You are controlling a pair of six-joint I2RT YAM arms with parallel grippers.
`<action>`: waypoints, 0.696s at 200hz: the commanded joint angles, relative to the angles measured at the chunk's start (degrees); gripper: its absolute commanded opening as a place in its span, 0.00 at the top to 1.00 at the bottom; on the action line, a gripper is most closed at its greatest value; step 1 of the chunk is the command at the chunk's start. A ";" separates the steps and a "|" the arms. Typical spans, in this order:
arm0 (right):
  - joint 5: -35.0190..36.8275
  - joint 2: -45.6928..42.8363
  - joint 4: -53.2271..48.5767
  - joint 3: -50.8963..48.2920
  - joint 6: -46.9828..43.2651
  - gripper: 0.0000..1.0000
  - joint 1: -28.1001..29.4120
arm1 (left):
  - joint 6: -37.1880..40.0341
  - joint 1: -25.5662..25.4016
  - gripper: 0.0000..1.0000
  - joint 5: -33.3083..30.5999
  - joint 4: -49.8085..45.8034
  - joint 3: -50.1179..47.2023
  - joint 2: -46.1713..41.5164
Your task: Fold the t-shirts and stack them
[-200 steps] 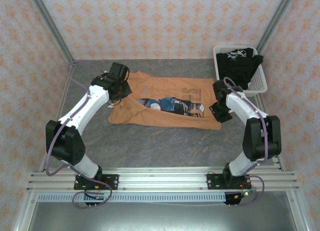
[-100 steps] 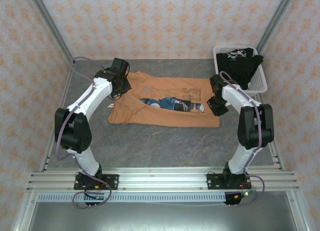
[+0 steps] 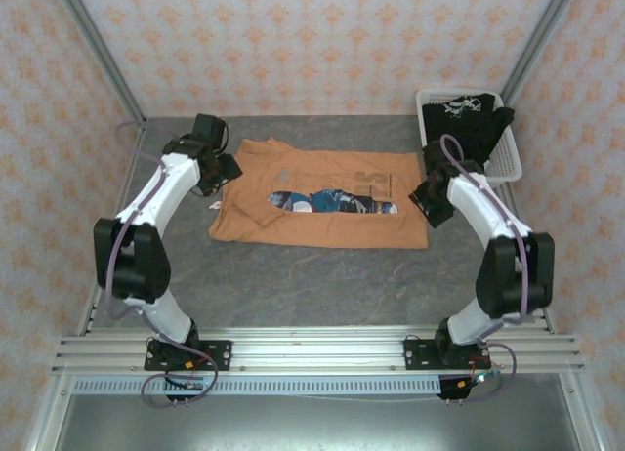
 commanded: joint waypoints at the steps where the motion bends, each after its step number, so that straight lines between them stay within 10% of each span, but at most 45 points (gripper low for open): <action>1: -3.97 -6.64 1.22 -8.26 -2.91 0.44 -0.22 | -4.21 2.51 0.47 3.24 -1.18 -11.59 -6.82; 85: -9.64 -12.66 11.63 -24.37 -3.10 0.32 -1.98 | -7.95 10.35 0.35 12.34 11.11 -28.17 -7.44; 139: -9.49 -6.53 16.73 -24.49 -3.36 0.40 -3.38 | -10.32 10.29 0.46 14.58 19.30 -29.76 -2.25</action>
